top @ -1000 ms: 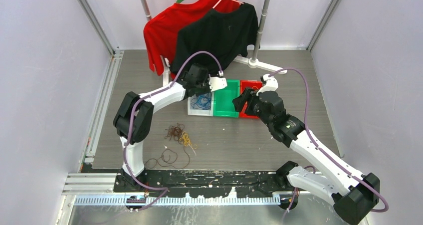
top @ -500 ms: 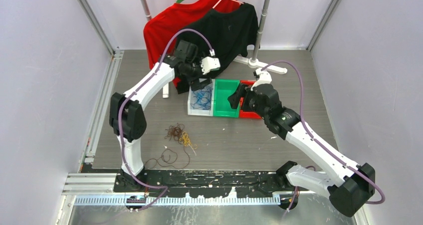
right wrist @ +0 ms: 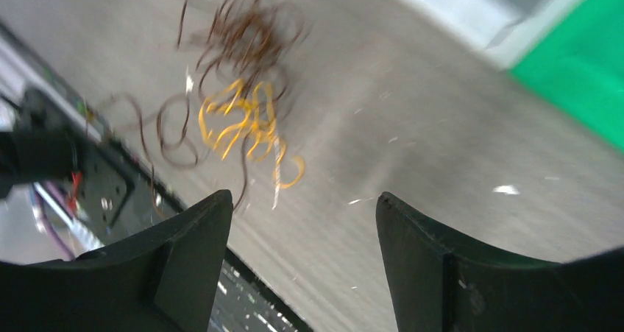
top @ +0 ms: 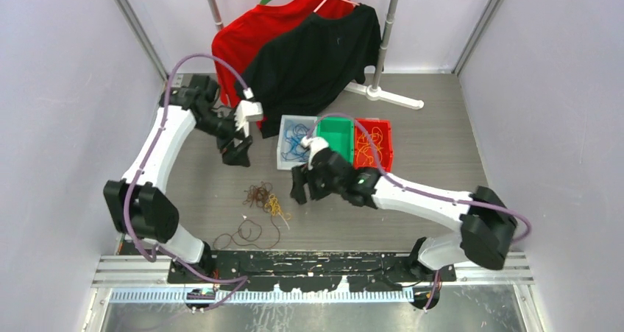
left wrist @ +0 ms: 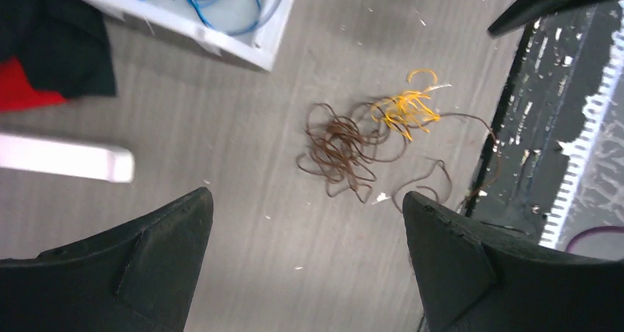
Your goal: Untangle the cables
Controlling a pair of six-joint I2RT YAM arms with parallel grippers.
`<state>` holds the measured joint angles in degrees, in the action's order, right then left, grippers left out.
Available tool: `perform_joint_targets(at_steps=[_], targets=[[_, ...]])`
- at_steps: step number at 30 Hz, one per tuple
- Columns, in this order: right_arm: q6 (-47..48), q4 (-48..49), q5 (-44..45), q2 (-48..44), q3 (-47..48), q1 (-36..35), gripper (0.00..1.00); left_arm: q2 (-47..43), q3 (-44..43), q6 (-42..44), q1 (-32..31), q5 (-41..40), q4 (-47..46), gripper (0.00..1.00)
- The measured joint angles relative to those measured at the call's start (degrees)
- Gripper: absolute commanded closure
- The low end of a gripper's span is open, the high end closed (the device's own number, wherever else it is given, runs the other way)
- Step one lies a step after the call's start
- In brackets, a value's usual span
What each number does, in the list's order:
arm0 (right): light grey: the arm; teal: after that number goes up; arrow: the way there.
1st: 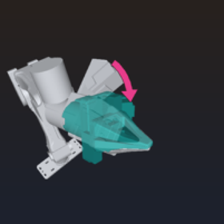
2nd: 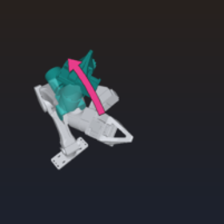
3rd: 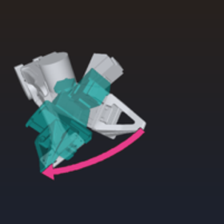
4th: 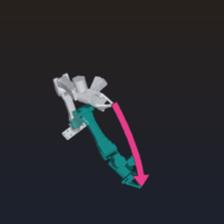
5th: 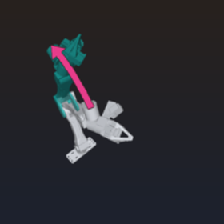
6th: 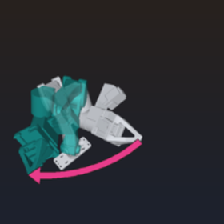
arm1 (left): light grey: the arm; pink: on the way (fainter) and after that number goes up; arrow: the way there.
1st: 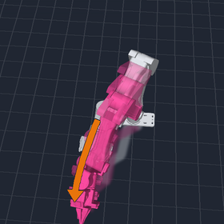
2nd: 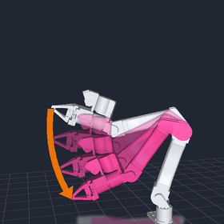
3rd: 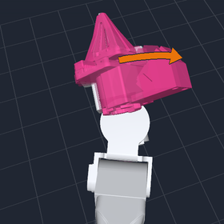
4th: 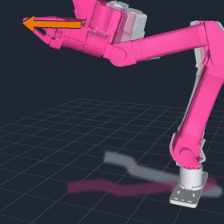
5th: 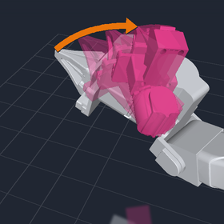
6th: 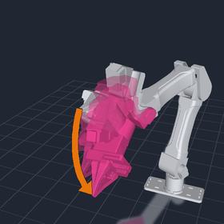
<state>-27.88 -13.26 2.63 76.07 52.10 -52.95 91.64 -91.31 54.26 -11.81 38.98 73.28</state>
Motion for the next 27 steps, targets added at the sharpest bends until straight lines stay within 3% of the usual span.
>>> perform_joint_targets(at_steps=[4,7,14,22,27], targets=[[0.79,1.46,-3.02,8.11,1.27,-5.9,0.3,-5.73,9.46,2.62,5.29,2.25,2.23,0.05],[0.79,3.32,-4.28,14.38,3.89,-6.91,0.35,-8.37,16.72,1.7,5.57,2.29,1.05,0.1],[0.33,8.09,-4.26,20.02,7.06,-8.48,0.45,-10.51,26.58,-2.25,5.55,-0.76,-6.6,0.1],[-3.15,14.29,-2.97,23.23,7.87,-8.83,0.81,-11.5,34.75,-7.41,5.33,-4.92,-19.19,0.11],[-4.87,14.82,-1.09,24.04,7.87,-8.83,0.89,-10.29,38.6,-8.85,4.15,-8.72,-26.91,0.16]])
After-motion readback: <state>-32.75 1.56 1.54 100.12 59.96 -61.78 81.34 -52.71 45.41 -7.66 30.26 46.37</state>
